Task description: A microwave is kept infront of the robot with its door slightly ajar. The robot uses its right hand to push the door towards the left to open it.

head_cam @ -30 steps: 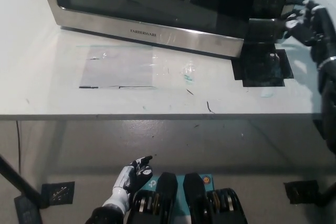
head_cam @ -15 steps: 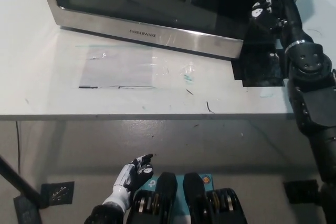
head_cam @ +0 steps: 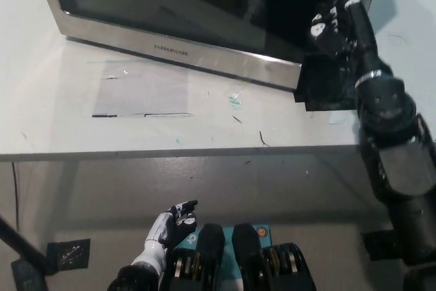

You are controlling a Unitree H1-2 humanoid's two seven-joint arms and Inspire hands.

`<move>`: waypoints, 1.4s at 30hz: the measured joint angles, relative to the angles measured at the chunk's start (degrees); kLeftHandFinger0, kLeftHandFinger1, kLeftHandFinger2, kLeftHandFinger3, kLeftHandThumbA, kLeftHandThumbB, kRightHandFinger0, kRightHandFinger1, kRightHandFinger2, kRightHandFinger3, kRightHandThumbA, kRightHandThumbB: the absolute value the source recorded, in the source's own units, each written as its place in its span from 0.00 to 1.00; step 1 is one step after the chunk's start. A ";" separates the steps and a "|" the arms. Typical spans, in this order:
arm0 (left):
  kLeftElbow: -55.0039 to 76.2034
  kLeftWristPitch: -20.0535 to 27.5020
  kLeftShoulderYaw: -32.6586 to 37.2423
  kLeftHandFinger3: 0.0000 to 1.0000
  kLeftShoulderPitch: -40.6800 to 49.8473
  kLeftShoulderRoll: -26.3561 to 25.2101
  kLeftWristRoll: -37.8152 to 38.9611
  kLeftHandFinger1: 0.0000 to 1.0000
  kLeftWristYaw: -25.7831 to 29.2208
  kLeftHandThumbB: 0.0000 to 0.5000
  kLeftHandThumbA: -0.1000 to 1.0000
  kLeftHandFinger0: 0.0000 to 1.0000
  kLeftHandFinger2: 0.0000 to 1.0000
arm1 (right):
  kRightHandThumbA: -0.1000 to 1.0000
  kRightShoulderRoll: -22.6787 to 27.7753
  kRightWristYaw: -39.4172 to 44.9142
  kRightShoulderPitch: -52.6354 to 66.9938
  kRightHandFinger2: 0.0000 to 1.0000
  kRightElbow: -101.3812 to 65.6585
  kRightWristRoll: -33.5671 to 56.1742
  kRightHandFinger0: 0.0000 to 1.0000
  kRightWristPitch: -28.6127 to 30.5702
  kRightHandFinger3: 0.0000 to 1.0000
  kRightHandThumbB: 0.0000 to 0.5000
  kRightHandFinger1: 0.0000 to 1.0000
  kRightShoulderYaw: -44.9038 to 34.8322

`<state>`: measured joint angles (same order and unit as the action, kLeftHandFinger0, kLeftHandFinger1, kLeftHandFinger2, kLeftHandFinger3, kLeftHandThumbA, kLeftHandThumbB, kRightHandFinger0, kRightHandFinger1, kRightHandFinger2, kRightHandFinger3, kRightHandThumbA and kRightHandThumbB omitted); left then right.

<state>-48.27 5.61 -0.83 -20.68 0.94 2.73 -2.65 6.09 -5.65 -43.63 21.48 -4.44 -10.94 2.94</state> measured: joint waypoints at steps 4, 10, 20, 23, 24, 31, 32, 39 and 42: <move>-0.02 -0.01 -0.03 0.73 0.00 0.00 0.00 0.89 0.00 0.62 0.28 0.92 0.89 | 0.22 -2.00 0.38 5.54 0.35 -8.30 0.52 0.19 -0.81 0.54 0.35 0.25 1.01; 0.00 -0.08 0.14 0.75 0.00 0.05 -0.07 0.87 -0.01 0.60 0.29 0.88 0.89 | 0.23 -4.18 2.71 13.90 0.40 -20.38 2.01 0.26 -2.60 0.56 0.33 0.31 4.27; -0.02 -0.06 0.06 0.71 0.01 0.01 -0.06 0.87 -0.01 0.64 0.28 0.90 0.87 | 0.15 -5.28 8.63 25.05 0.44 -37.95 5.42 0.34 -4.75 0.59 0.28 0.35 9.76; -0.03 -0.06 0.05 0.73 0.01 0.00 -0.02 0.87 -0.02 0.62 0.29 0.89 0.88 | 0.17 -5.55 9.41 27.33 0.45 -39.80 5.94 0.30 -5.03 0.60 0.30 0.34 10.55; -0.03 -0.06 0.05 0.74 0.01 0.01 -0.02 0.86 -0.03 0.61 0.29 0.88 0.88 | 0.18 -5.68 9.69 28.08 0.45 -40.19 6.05 0.29 -5.11 0.61 0.30 0.34 10.85; -0.07 -0.04 0.07 0.70 0.01 0.04 0.00 0.83 -0.02 0.59 0.28 0.84 0.85 | 0.16 -7.46 10.96 30.42 0.41 -40.78 6.19 0.27 -5.16 0.61 0.29 0.32 13.15; -0.07 -0.04 0.05 0.70 0.00 0.04 0.00 0.83 -0.02 0.59 0.27 0.83 0.84 | 0.16 -7.54 11.02 30.43 0.40 -40.78 6.19 0.27 -5.16 0.60 0.28 0.31 13.21; -0.08 -0.04 0.01 0.74 0.00 0.05 0.04 0.85 -0.03 0.55 0.26 0.86 0.88 | 0.20 -8.10 11.61 30.93 0.46 -40.72 6.32 0.35 -5.16 0.63 0.23 0.38 12.96; -0.22 -0.05 0.01 0.74 -0.05 0.08 0.03 0.88 -0.02 0.59 0.28 0.90 0.89 | 0.23 -7.35 11.72 32.54 0.46 -40.80 6.34 0.35 -5.15 0.64 0.23 0.38 11.54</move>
<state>-48.49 5.56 -0.83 -20.72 1.02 2.77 -2.67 -1.27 6.07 -11.09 -19.31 1.90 -16.09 14.48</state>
